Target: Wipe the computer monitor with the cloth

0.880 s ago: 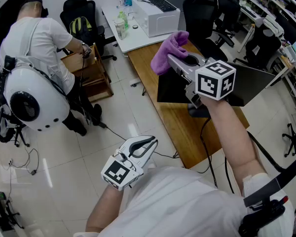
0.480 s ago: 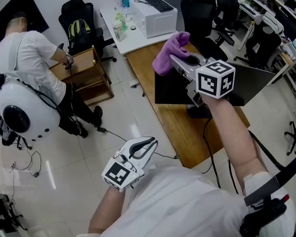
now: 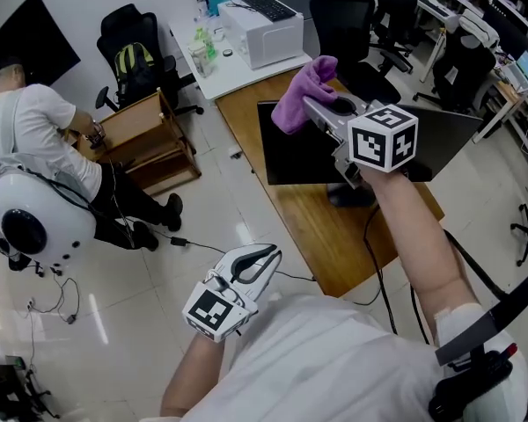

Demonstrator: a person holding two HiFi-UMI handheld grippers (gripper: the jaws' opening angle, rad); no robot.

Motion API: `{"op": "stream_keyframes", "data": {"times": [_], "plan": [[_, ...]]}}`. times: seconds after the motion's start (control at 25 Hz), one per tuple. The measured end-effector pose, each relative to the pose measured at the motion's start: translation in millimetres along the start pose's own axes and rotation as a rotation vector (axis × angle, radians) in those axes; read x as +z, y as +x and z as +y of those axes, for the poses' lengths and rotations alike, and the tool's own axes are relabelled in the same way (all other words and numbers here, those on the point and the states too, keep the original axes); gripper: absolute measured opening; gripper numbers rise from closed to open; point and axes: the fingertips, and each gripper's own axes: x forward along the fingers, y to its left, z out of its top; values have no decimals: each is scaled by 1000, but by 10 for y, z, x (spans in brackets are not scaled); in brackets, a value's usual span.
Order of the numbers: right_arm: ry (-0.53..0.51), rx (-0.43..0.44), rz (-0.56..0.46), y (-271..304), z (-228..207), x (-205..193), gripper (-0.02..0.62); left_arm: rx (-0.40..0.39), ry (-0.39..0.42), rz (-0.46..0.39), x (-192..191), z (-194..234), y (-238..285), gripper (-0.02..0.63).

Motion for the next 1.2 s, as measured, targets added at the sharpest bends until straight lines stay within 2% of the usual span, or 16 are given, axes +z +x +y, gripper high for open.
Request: {"op": "stream_keyframes", "data": {"times": [0.4, 1.2], "plan": [[15, -48, -14, -265, -257, -22, 48, -11, -22, 32, 82, -169, 124, 57], [35, -144, -54, -963, -911, 5, 48, -58, 33, 56, 11, -423, 518, 57]]}}
